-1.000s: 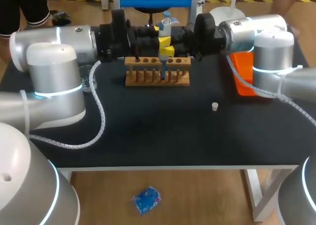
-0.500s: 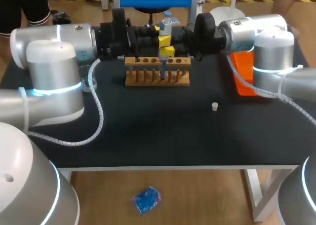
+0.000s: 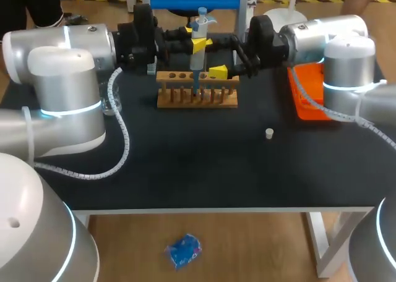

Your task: Invert the test tube, pick up the pipette, mount the tip to pipette, aspirate from beaker and dispense into the tube, eject the tip, return the pipette, and cap with the stopper.

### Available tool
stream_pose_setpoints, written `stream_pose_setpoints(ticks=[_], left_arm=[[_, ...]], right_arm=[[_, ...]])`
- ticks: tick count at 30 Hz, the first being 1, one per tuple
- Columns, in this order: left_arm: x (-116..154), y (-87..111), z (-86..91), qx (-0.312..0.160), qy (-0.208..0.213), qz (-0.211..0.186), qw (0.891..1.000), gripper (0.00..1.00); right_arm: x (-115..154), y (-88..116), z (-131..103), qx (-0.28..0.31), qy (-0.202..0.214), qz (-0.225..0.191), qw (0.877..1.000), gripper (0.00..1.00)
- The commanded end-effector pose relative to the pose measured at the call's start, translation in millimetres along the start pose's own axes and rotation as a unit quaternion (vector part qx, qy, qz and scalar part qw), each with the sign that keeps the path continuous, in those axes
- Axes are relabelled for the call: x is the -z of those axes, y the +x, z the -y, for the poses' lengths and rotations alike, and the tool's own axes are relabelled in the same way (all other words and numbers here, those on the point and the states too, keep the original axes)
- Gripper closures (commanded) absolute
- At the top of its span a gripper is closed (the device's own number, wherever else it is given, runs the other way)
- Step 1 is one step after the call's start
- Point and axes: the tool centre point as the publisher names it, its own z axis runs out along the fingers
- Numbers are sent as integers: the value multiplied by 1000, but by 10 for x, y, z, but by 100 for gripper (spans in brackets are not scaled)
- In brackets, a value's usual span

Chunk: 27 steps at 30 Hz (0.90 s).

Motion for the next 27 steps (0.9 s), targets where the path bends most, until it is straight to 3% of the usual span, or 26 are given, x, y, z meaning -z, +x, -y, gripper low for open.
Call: stream_pose_setpoints(ticks=[1, 13, 20, 27], left_arm=[[73, 1, 55, 10, 2, 38, 999, 100], [229, -317, 46, 28, -30, 147, 988, 100], [287, -608, 29, 31, -38, 200, 979, 100], [243, -925, 3, 33, -75, 236, 968, 100]], right_arm=[[174, 187, -105, 2, 22, 47, 999, 0], [632, 215, -281, 13, 74, 164, 984, 0], [821, 208, -250, 4, 80, 199, 977, 0], [1060, 130, -214, -28, 112, 277, 954, 0]])
